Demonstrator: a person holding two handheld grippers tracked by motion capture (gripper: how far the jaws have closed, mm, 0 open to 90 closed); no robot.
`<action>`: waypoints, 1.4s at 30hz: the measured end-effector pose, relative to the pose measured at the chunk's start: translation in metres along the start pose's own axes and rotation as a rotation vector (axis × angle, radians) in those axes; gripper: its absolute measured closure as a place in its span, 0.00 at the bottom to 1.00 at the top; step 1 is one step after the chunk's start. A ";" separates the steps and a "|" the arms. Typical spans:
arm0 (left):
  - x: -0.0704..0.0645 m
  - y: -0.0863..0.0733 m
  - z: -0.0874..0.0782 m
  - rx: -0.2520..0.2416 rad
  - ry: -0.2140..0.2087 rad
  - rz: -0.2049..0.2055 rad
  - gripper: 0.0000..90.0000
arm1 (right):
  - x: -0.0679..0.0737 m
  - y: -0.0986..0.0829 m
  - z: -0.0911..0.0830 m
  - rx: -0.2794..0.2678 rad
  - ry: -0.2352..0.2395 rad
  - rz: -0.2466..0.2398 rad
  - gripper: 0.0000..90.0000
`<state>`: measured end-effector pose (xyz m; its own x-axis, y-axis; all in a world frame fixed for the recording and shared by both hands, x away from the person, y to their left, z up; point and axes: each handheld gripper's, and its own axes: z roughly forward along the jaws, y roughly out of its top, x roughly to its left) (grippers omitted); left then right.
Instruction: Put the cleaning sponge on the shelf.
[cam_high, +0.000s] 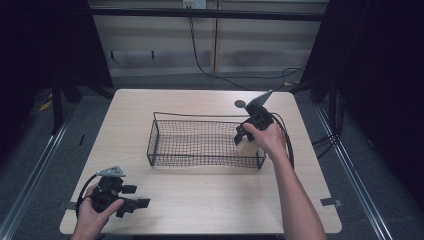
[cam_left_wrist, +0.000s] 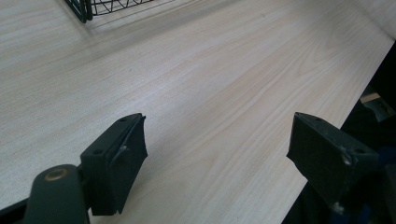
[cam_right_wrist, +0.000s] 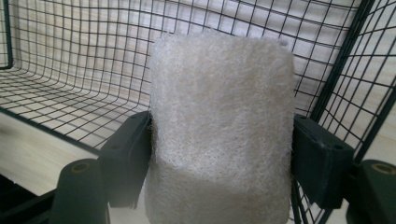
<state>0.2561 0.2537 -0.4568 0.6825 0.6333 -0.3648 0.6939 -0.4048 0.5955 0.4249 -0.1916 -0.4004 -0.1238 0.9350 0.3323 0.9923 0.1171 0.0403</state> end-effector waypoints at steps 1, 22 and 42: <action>0.000 0.000 0.000 0.000 0.001 0.001 0.21 | 0.000 0.000 0.002 -0.003 -0.004 0.005 0.31; 0.000 0.000 0.000 0.001 0.002 0.000 0.21 | -0.006 -0.001 0.035 0.009 -0.097 0.074 0.31; 0.000 0.000 0.000 0.003 0.001 0.001 0.21 | -0.001 -0.001 0.041 0.016 -0.135 0.057 0.30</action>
<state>0.2563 0.2535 -0.4571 0.6833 0.6333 -0.3633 0.6937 -0.4079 0.5936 0.4235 -0.1787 -0.4395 -0.0671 0.9767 0.2039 0.9977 0.0666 0.0093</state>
